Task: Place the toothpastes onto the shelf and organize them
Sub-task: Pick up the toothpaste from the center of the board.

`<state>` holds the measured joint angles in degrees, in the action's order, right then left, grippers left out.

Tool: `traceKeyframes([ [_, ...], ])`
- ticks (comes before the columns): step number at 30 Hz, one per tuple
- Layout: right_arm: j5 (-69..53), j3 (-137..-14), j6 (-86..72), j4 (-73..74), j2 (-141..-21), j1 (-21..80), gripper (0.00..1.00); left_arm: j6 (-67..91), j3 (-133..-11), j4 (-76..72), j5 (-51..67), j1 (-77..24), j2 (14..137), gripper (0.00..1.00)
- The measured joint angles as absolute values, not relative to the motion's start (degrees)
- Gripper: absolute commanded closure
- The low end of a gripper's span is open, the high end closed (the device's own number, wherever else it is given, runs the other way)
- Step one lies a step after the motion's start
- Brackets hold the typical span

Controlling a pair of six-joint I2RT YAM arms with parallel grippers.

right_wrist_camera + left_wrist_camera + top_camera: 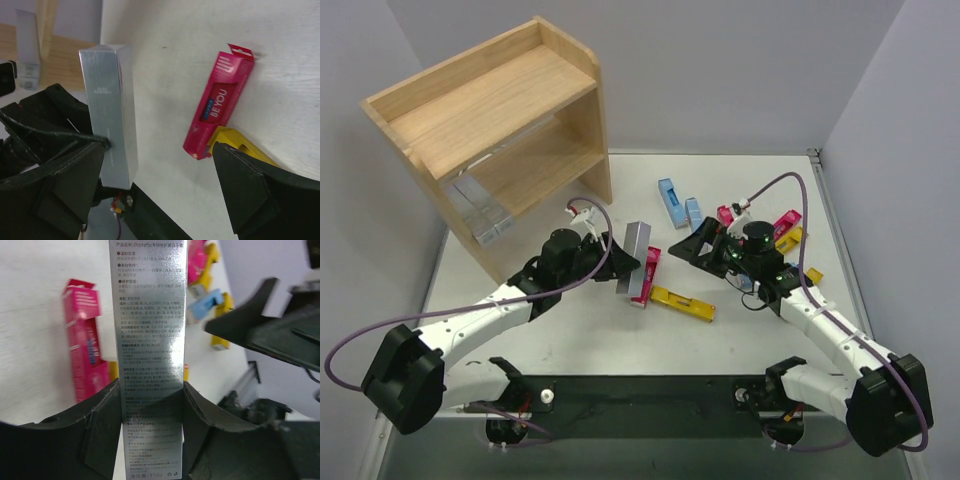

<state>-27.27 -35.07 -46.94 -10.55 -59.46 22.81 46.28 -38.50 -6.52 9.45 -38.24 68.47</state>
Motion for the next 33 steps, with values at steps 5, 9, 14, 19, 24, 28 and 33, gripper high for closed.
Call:
traceKeyframes([
  [5,-33.01,-37.39,-52.36,-21.5,-66.17,22.94,0.02,49.17,-37.67,-15.81,17.54,-38.24,67.83,0.71],
  [9,-38.06,-38.54,-56.71,-30.28,-69.71,22.52,0.05,52.62,-37.28,-23.42,20.51,-38.24,67.92,0.7],
  [14,-44.49,-39.83,-63.46,-42.06,-74.52,21.52,0.11,56.95,-37.08,-31.77,21.54,-38.15,69.95,0.7],
  [19,-49.32,-40.53,-69.17,-51.03,-78.52,21.32,0.21,61.39,-37.08,-38.92,23.4,-38.61,73.93,0.7],
  [24,-52.23,-40.73,-71.9,-55.42,-79.55,21.32,0.42,64.93,-37.06,-44.38,24.88,-38.85,77.32,0.67],
  [28,-52.82,-40.73,-71.88,-56.42,-79.5,21.02,0.63,65.91,-37.17,-46.85,25.8,-38.83,77.65,0.47],
  [33,-52.73,-40.82,-68.01,-52.03,-78.15,21.04,0.75,63.83,-37.65,-44.14,25.85,-38.81,77.23,0.22],
])
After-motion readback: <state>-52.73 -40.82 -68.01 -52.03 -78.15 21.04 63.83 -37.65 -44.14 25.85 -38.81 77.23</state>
